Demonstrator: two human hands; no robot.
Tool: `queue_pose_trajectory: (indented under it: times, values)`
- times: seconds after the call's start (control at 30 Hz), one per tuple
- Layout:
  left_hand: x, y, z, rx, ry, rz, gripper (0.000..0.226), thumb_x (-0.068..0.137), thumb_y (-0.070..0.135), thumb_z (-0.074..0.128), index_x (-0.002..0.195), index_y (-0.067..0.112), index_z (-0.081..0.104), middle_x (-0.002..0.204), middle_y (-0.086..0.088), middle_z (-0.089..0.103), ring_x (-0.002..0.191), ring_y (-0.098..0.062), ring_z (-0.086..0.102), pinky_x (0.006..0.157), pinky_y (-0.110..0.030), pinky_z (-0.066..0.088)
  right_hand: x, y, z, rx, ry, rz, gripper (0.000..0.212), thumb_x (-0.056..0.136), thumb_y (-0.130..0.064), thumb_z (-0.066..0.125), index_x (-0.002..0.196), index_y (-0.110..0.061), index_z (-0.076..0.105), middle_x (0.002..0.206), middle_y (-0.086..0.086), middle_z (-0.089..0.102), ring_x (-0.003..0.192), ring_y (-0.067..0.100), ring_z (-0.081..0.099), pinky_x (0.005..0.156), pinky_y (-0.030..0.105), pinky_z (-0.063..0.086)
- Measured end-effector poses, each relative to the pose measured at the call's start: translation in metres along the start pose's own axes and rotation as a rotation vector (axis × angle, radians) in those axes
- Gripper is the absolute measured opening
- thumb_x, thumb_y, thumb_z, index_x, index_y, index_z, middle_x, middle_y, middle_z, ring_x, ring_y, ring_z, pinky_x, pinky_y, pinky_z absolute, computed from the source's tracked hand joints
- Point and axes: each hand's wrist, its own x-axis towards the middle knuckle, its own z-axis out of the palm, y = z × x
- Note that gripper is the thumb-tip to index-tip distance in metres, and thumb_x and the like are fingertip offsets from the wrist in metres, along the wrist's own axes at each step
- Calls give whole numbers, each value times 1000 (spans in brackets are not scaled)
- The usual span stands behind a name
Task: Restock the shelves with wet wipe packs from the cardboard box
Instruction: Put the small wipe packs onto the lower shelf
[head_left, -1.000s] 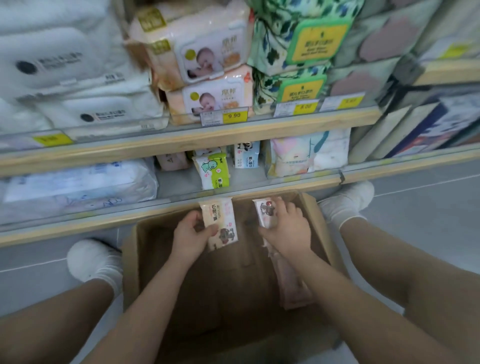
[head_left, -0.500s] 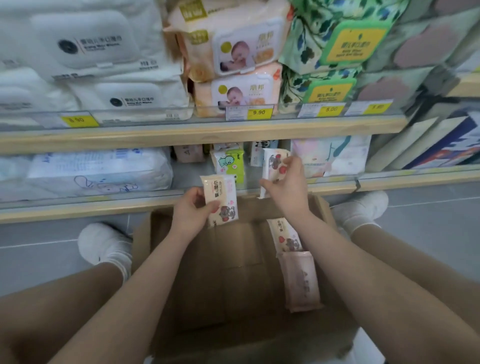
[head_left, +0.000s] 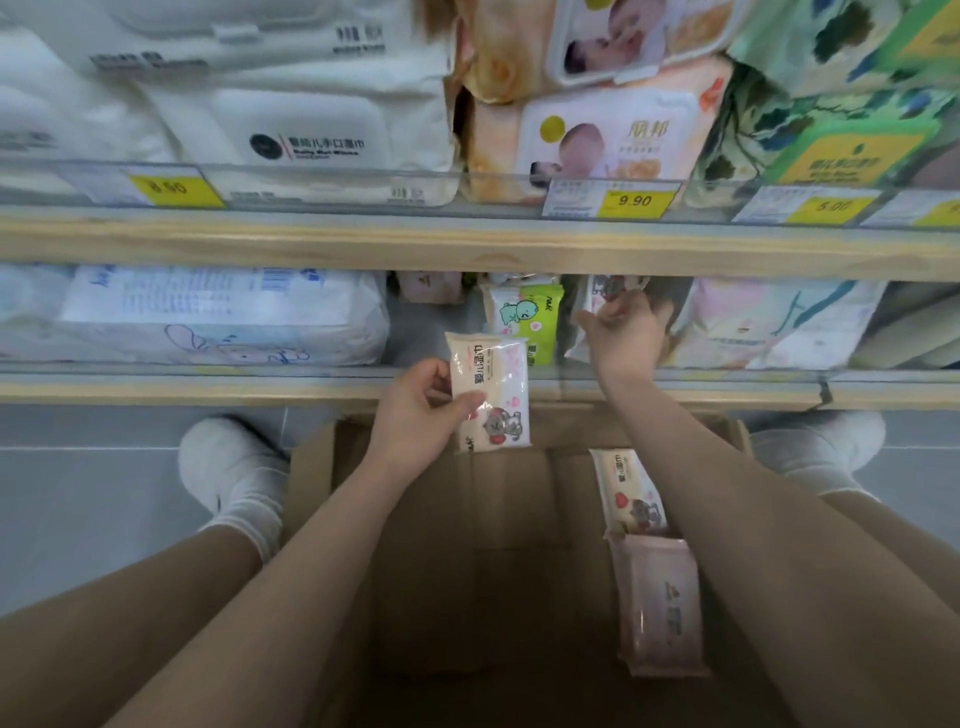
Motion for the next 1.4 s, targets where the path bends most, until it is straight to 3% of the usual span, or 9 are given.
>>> queue_pose_trajectory:
  times: [0.3, 0.4, 0.6, 0.77, 0.93, 1.03, 1.17, 1.3, 1.4]
  values:
    - [1, -1, -1, 10, -2, -4, 16, 78, 16, 73, 83, 12, 59, 95, -4, 71, 80, -20, 69, 71, -48, 56, 0, 6, 5, -56, -157, 47, 48, 77, -18, 75, 119, -5, 56, 139, 19, 32, 117, 31, 48, 101, 23, 30]
    - [1, 4, -1, 28, 3, -3, 17, 78, 15, 73, 77, 18, 56, 96, -5, 70, 81, -22, 68, 72, -47, 56, -4, 7, -7, -77, -204, -4, 53, 78, -17, 74, 125, -7, 53, 139, 19, 36, 122, 28, 44, 98, 18, 26]
    - [-10, 21, 12, -42, -12, -37, 19, 78, 11, 72, 92, 7, 59, 97, -1, 68, 85, -13, 66, 78, -38, 55, -34, -5, -55, -41, -406, -127, 43, 74, -24, 78, 113, -10, 63, 119, 8, 54, 107, 21, 53, 87, 25, 41]
    - [-25, 50, 35, -113, -75, 19, 22, 78, 8, 71, 98, 11, 60, 98, 0, 67, 91, -13, 64, 84, -40, 54, -68, -14, -107, 114, -695, -50, 28, 82, -30, 70, 108, -23, 64, 100, -8, 66, 86, 3, 60, 70, 13, 44]
    - [-40, 73, 53, -118, -138, 118, 20, 80, 9, 70, 92, 18, 58, 94, 7, 63, 93, -11, 61, 78, -25, 51, -86, -8, -135, 262, -646, 7, 16, 86, -20, 66, 101, -13, 69, 88, 11, 69, 71, 15, 56, 58, 15, 43]
    - [-44, 76, 57, -74, -165, 152, 22, 78, 15, 73, 85, 26, 56, 95, 7, 63, 93, -14, 62, 80, -35, 54, -87, -5, -145, 242, -590, -31, 13, 87, -17, 65, 98, -11, 68, 86, 18, 67, 69, 17, 55, 53, 12, 42]
    - [-37, 65, 42, 243, -113, 267, 31, 74, 33, 76, 93, 28, 51, 104, 12, 57, 93, -9, 60, 79, -33, 53, -74, -1, -147, 181, -459, -63, 13, 88, -16, 64, 98, -9, 68, 90, 16, 70, 69, 22, 63, 65, 27, 53]
    - [-17, 36, 17, 864, -52, 447, 40, 81, 38, 66, 115, 22, 51, 119, 2, 53, 111, -19, 51, 87, -36, 44, -51, 1, -137, 139, -377, -111, 15, 90, -14, 60, 99, -4, 66, 89, 11, 68, 68, 10, 62, 60, 14, 49]
    - [-3, 15, 13, 1088, -117, 427, 47, 87, 40, 57, 129, 24, 45, 130, -1, 47, 119, -22, 46, 97, -39, 40, -31, 4, -116, 113, -346, -108, 15, 89, -12, 60, 95, 1, 65, 90, 21, 68, 81, 31, 65, 76, 39, 54]
